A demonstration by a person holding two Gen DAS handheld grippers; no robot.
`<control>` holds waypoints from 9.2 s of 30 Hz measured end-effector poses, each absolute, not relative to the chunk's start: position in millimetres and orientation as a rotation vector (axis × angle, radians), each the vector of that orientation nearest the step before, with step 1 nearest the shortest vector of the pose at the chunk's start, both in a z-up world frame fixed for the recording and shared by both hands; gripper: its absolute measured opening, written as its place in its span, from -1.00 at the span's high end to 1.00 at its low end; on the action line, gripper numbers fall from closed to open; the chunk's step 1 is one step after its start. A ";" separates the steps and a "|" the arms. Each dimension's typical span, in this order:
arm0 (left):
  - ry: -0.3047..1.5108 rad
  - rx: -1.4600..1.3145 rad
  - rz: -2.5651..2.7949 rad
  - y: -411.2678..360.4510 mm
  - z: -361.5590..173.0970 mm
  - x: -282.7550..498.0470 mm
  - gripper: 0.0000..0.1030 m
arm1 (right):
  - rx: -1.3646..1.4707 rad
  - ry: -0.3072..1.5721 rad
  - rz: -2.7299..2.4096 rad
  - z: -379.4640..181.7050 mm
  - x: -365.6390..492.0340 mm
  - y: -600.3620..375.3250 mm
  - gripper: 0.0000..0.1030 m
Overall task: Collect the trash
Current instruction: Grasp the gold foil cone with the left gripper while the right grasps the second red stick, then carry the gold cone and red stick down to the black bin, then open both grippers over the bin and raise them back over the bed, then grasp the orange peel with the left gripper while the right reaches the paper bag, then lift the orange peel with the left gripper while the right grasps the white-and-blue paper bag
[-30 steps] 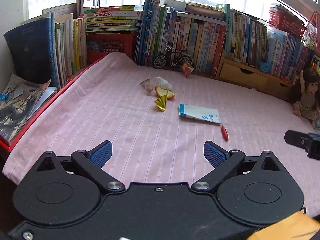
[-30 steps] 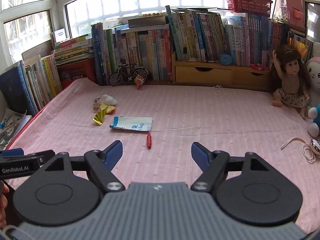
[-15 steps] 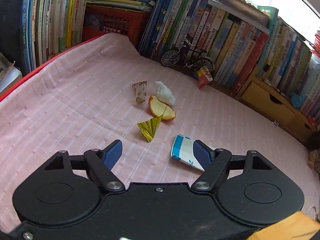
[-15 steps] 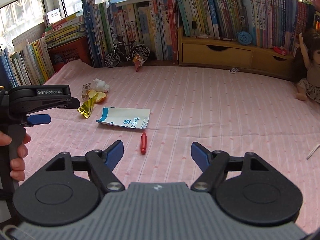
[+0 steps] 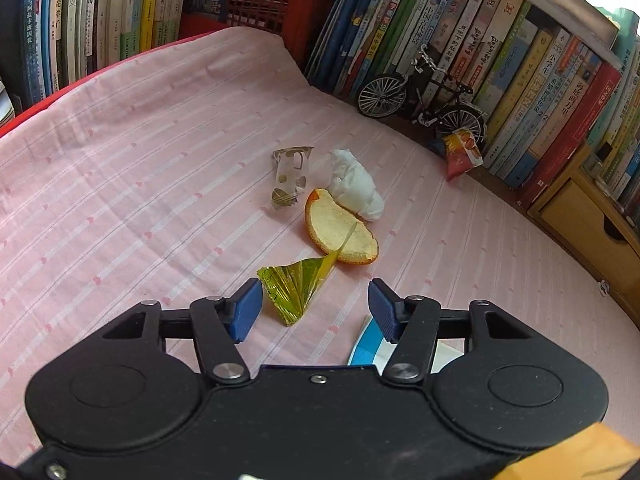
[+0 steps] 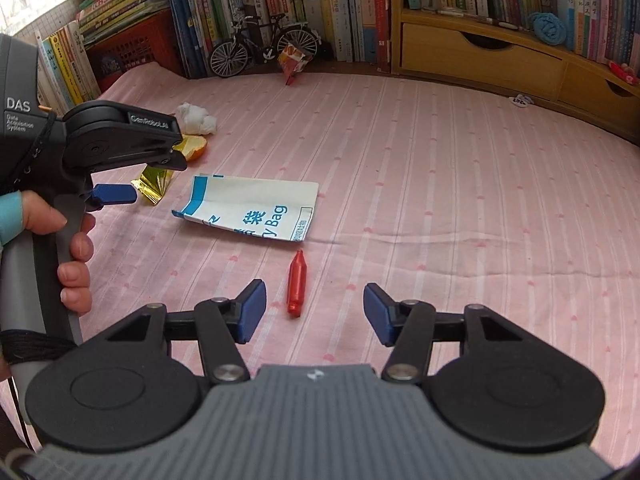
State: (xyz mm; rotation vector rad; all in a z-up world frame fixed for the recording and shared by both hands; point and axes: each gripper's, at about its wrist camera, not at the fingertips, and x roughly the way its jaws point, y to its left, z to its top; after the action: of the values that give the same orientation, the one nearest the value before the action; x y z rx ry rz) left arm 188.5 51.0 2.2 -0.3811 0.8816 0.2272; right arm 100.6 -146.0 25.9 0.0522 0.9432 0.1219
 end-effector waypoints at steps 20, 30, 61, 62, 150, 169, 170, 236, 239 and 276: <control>0.849 -0.356 0.206 40.8 -4.9 206.2 0.74 | 0.046 0.964 0.147 9.9 116.3 -138.8 0.43; 0.824 -0.320 0.163 30.7 11.6 189.5 0.85 | 0.053 0.962 0.194 13.5 114.3 -139.5 0.72; 0.779 -0.277 0.165 58.8 60.4 63.7 0.85 | 0.074 0.917 0.138 37.8 82.5 -127.3 0.73; 0.778 -0.279 0.164 60.9 62.7 56.0 0.85 | 0.077 0.916 0.137 39.5 77.3 -126.6 0.73; 1.202 -0.290 0.047 133.5 -73.6 -225.0 0.21 | -0.028 1.163 0.211 -49.1 -158.9 -19.0 0.45; 0.947 -0.209 0.103 131.9 17.8 -189.2 -0.69 | 0.097 0.943 0.220 48.6 -142.9 -54.7 -0.20; 0.927 -0.207 0.097 131.8 26.3 -180.4 -0.70 | 0.110 0.919 0.207 56.2 -137.7 -59.4 -0.22; 0.936 -0.416 0.163 30.0 22.3 249.3 0.87 | -0.244 0.896 0.615 14.7 172.6 -112.5 0.25; 0.916 -0.411 0.160 33.9 31.5 240.9 0.87 | -0.272 0.872 0.617 17.9 173.7 -111.5 -0.28; 0.864 -0.444 0.162 69.4 74.6 96.8 0.87 | -0.098 0.995 0.482 25.5 143.9 -122.9 0.29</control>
State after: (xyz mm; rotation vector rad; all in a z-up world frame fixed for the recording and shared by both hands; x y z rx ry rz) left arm 96.8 69.4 74.6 -0.4437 0.8641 0.1621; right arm 143.9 -122.9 25.5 -0.0978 0.9952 0.4818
